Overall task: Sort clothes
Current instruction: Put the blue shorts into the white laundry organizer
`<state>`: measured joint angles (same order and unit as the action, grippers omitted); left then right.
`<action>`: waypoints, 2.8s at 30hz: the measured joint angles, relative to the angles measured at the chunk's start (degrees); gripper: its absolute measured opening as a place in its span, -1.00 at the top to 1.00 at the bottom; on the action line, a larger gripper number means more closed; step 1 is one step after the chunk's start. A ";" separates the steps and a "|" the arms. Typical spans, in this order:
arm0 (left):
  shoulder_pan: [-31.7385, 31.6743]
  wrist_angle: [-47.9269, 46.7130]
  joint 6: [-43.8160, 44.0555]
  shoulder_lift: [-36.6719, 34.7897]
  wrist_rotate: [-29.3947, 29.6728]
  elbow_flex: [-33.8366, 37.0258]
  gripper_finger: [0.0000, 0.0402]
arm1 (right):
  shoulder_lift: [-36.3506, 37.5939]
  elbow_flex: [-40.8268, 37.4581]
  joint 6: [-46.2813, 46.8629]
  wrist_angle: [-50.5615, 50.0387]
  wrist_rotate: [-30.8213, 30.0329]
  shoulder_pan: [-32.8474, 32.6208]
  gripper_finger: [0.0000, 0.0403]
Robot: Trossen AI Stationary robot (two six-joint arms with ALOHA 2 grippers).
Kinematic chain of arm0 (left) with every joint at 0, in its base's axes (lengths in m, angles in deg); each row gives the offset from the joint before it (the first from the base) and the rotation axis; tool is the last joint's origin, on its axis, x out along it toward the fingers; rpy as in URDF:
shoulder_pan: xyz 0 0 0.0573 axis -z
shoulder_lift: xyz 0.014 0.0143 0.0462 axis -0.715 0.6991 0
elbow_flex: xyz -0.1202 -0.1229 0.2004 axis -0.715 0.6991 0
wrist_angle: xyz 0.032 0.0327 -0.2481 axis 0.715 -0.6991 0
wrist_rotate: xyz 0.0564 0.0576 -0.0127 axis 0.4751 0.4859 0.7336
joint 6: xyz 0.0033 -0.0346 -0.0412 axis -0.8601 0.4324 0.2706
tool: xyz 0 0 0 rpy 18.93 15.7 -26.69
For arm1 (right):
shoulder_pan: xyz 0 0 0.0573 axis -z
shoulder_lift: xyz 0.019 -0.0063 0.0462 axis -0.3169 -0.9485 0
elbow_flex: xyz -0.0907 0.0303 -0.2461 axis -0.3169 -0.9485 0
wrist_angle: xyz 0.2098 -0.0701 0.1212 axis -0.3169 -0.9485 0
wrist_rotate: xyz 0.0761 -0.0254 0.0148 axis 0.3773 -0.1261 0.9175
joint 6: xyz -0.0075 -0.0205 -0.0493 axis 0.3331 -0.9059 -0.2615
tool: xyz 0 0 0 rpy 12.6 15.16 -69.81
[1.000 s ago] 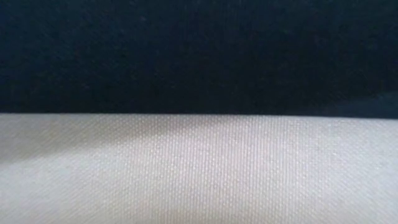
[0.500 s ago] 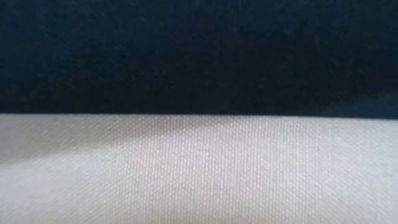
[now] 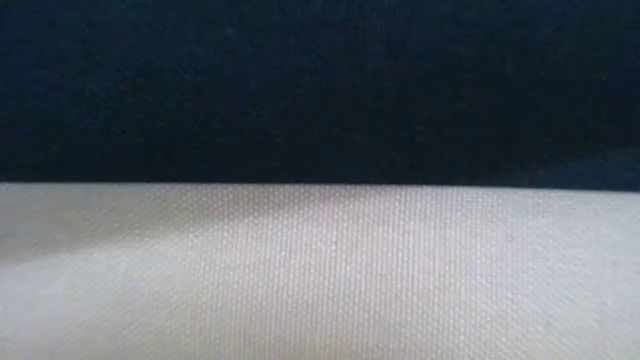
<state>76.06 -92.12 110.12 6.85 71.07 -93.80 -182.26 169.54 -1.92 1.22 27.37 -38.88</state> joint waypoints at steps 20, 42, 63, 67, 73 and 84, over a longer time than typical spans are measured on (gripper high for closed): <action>0.00 -9.51 -3.57 17.50 -13.66 0.00 -0.03 | -0.11 0.00 0.32 -0.07 -0.04 1.07 0.24; -0.07 -6.41 -9.70 35.49 -13.12 -0.13 0.01 | -0.11 0.00 1.36 -0.15 -0.04 1.05 0.25; 0.39 -27.42 -9.98 28.12 -13.62 -6.70 0.98 | -0.11 0.00 1.25 -0.51 -0.02 1.05 0.25; 0.35 -37.56 -9.41 23.87 -10.85 -13.61 0.98 | -0.11 0.00 1.20 -0.50 -0.02 1.05 0.25; 0.22 -47.31 -4.93 16.89 -5.24 -26.74 0.99 | -0.11 0.00 1.20 -0.52 -0.02 1.05 0.25; 0.46 -47.04 -7.13 8.16 24.39 -53.24 0.99 | -0.11 0.00 1.25 -0.50 -0.02 1.05 0.25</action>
<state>76.52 -139.16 102.99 15.01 95.45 -147.04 -182.37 169.54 -0.68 0.71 27.35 -37.83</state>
